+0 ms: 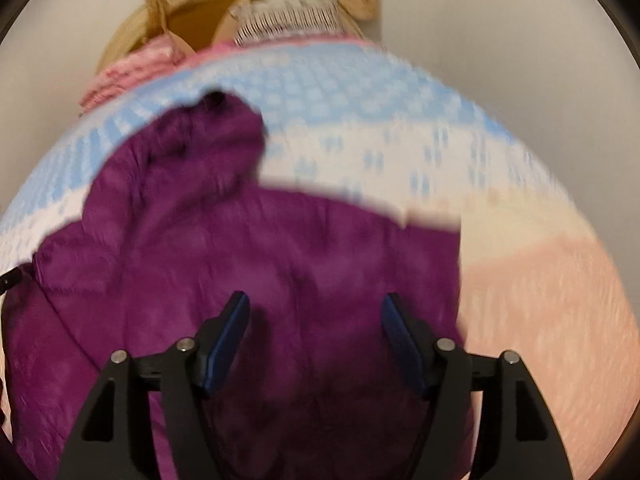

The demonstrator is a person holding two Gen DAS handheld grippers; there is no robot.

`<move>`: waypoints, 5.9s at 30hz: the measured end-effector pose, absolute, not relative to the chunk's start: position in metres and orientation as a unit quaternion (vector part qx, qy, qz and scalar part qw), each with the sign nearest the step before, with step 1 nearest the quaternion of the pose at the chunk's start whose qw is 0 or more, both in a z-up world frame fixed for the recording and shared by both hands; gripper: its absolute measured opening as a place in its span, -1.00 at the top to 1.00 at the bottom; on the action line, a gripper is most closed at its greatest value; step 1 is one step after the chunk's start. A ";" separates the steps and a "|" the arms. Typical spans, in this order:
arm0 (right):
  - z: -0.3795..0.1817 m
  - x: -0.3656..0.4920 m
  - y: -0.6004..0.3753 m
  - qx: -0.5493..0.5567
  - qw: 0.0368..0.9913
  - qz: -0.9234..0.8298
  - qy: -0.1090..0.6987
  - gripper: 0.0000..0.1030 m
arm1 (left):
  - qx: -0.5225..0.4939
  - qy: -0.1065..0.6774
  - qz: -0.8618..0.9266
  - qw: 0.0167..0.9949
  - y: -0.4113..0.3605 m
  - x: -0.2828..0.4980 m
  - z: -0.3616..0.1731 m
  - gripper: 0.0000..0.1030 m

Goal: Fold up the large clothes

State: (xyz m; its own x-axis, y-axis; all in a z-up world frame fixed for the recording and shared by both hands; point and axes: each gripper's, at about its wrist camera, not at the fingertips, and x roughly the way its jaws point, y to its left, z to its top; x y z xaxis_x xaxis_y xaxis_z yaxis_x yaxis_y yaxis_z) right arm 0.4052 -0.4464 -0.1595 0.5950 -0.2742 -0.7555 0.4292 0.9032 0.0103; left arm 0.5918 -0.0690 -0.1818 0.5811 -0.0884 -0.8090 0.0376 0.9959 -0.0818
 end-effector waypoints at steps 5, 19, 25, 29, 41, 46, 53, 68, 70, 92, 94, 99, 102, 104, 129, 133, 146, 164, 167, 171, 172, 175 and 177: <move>-0.149 0.466 -0.475 0.138 0.892 -0.157 0.401 -0.47 | -0.052 0.453 -0.059 0.888 -0.108 0.642 -0.168 -0.98; -0.177 0.599 -0.516 0.196 0.878 -0.105 0.425 -0.47 | 0.006 0.458 -0.109 0.882 -0.207 0.757 -0.195 -0.52; -0.203 0.622 -0.489 0.113 0.876 -0.093 0.460 0.55 | 0.027 0.468 -0.158 0.869 -0.230 0.756 -0.218 1.00; -0.181 0.608 -0.474 0.080 0.892 -0.081 0.437 0.88 | 0.061 0.407 -0.166 0.896 -0.233 0.738 -0.186 1.00; -0.100 0.466 -0.426 0.058 0.956 -0.045 0.285 0.89 | 0.003 0.291 -0.225 0.930 -0.155 0.611 -0.103 1.00; -0.100 0.406 -0.404 0.069 0.961 -0.026 0.266 0.89 | 0.021 0.250 -0.242 0.937 -0.122 0.527 -0.108 0.98; -0.145 0.354 -0.418 0.105 0.931 -0.061 0.344 0.53 | 0.062 0.332 -0.207 0.918 -0.094 0.476 -0.169 0.93; -0.142 0.381 -0.375 0.150 0.898 -0.051 0.410 -0.40 | 0.066 0.342 -0.146 0.926 -0.153 0.483 -0.158 -0.77; -0.160 0.387 -0.369 0.130 0.883 -0.055 0.447 0.43 | 0.092 0.358 -0.144 0.918 -0.161 0.475 -0.177 -0.77; -0.120 0.375 -0.373 0.112 0.911 -0.147 0.368 -0.14 | 0.049 0.328 -0.050 0.942 -0.176 0.502 -0.140 -0.77; -0.121 0.394 -0.376 0.121 0.916 -0.163 0.345 0.08 | 0.048 0.336 -0.037 0.940 -0.184 0.509 -0.149 -0.77; -0.158 0.435 -0.378 0.132 0.913 -0.158 0.352 0.14 | 0.048 0.373 -0.029 0.926 -0.194 0.530 -0.182 -0.77; -0.184 0.440 -0.376 0.118 0.908 -0.154 0.371 0.18 | 0.082 0.398 -0.024 0.913 -0.203 0.534 -0.208 -0.78; -0.197 0.438 -0.377 0.130 0.905 -0.146 0.378 0.18 | 0.074 0.412 -0.023 0.908 -0.202 0.536 -0.220 -0.78; -0.192 0.440 -0.367 0.083 0.892 -0.154 0.418 0.16 | 0.061 0.424 -0.041 0.903 -0.198 0.526 -0.195 -0.87; -0.164 0.393 -0.353 0.097 0.913 -0.133 0.373 0.16 | 0.031 0.398 -0.104 0.911 -0.189 0.482 -0.175 -0.87; -0.204 0.381 -0.342 0.097 0.903 -0.127 0.399 0.14 | 0.078 0.414 -0.074 0.904 -0.200 0.474 -0.225 -0.94; -0.209 0.382 -0.339 0.086 0.903 -0.130 0.399 0.11 | 0.082 0.413 -0.067 0.905 -0.202 0.476 -0.228 -0.98; -0.209 0.382 -0.338 0.088 0.903 -0.130 0.400 0.11 | 0.082 0.413 -0.067 0.905 -0.202 0.476 -0.228 -0.98; -0.209 0.382 -0.340 0.086 0.903 -0.130 0.400 0.11 | 0.082 0.413 -0.067 0.905 -0.203 0.476 -0.228 -0.98; -0.209 0.383 -0.339 0.085 0.903 -0.131 0.401 0.11 | 0.083 0.413 -0.067 0.905 -0.203 0.476 -0.228 -0.98; -0.209 0.383 -0.338 0.084 0.903 -0.132 0.401 0.11 | 0.083 0.413 -0.067 0.905 -0.202 0.476 -0.228 -0.98; -0.209 0.383 -0.339 0.084 0.902 -0.132 0.401 0.11 | 0.083 0.413 -0.067 0.905 -0.202 0.476 -0.228 -0.98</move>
